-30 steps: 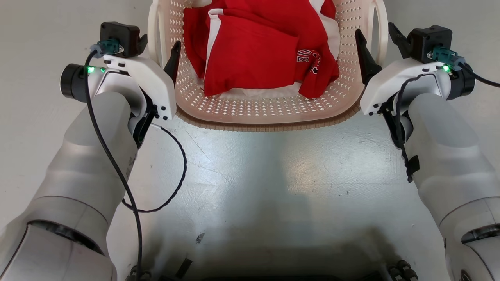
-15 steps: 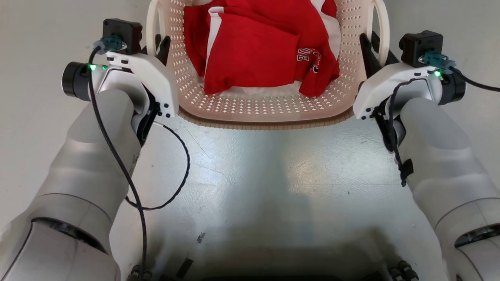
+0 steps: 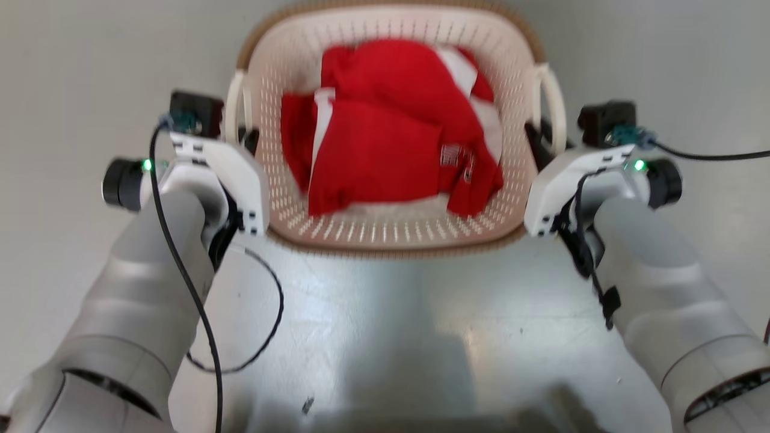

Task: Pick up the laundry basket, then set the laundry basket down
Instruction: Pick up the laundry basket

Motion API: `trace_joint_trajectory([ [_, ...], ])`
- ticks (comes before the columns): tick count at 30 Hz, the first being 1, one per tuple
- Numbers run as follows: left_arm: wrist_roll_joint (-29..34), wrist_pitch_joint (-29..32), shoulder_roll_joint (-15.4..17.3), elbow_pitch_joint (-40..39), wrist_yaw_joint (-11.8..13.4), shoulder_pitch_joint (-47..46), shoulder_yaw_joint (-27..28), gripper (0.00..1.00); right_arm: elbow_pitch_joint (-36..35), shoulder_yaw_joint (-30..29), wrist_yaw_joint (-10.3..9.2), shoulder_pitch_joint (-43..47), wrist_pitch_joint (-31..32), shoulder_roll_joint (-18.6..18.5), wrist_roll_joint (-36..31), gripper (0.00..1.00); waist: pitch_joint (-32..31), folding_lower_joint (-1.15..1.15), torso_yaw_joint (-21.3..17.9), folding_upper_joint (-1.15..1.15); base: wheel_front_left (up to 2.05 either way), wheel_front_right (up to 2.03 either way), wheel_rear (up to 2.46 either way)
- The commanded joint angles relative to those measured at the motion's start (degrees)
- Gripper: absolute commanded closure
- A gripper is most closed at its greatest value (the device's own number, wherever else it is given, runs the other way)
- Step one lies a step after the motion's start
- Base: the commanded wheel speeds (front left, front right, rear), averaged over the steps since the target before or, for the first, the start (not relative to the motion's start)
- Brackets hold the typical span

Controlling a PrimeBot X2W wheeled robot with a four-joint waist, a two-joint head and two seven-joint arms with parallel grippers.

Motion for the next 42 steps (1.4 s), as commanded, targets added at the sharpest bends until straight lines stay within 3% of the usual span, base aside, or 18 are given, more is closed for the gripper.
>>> trace_joint_trajectory([
  [1,-0.2,-0.3,2.7,-0.4,-0.4,0.9,0.4,1.0,-1.0,2.4,0.51,3.9,1.2,0.9,0.5,1.0,-3.5,0.0,-1.1,0.0,0.0,0.0,0.0],
  [11,-2.8,2.5,2.2,-0.3,-0.4,8.8,-0.2,1.0,1.0,7.3,0.51,8.5,5.2,0.9,7.2,1.0,-17.3,0.0,-3.1,0.0,0.0,0.0,0.0],
  [24,-6.7,10.6,1.4,-1.3,-0.4,19.8,-2.9,1.0,1.5,12.8,0.51,16.4,11.8,0.9,14.5,1.0,-34.3,0.0,-4.8,0.0,0.0,0.0,0.0],
  [42,-11.1,16.7,1.0,-3.7,-0.4,26.8,-6.2,1.0,2.3,17.3,0.51,20.9,15.5,0.9,19.4,1.0,-45.1,0.0,-2.3,0.0,0.0,0.0,0.0],
])
